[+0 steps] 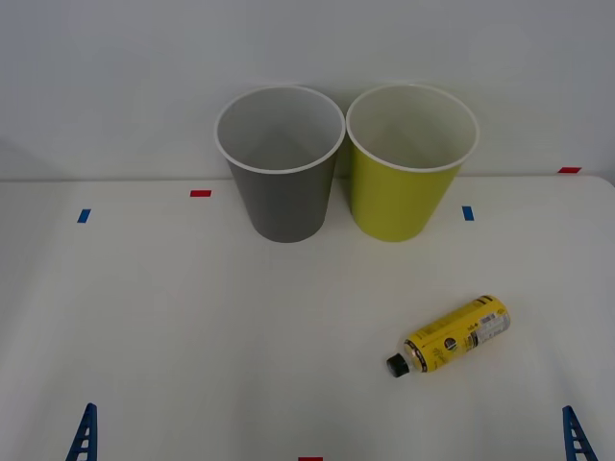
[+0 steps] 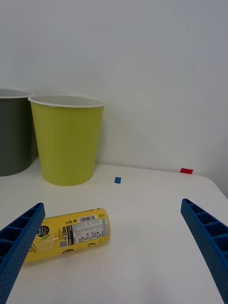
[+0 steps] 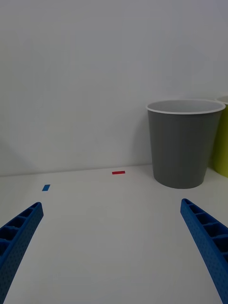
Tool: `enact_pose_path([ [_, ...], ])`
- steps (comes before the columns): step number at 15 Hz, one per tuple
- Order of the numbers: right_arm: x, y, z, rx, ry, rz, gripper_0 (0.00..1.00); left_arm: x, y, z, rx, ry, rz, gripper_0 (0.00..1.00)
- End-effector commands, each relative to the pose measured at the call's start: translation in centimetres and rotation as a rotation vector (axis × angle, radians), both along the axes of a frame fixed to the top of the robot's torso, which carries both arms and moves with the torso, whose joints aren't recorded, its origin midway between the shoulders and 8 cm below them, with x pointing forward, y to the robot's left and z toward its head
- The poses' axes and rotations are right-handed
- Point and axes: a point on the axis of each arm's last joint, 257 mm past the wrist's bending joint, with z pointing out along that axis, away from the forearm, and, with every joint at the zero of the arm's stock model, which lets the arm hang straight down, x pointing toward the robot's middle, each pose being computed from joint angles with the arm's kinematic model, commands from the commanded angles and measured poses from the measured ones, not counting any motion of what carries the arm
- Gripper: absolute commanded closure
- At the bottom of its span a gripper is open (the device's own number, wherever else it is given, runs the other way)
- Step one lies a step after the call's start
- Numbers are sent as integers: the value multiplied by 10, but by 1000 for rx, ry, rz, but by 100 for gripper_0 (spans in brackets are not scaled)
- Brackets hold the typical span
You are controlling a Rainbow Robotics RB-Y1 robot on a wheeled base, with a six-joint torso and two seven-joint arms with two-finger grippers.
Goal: Put cans in the gray bin and PET bottles in the light green bin.
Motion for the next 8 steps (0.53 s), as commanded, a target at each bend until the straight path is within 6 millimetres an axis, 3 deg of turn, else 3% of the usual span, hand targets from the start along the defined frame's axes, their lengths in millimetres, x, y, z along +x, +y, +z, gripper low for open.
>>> enact_pose_path([
  [1,-8,-4,-27,30,55,-31,0,0,0,0,0,0,0,0],
  [5,-6,-4,-26,81,52,-47,0,0,0,0,0,0,0,0],
  [8,11,-2,-32,111,119,-80,0,0,0,0,0,0,0,0],
])
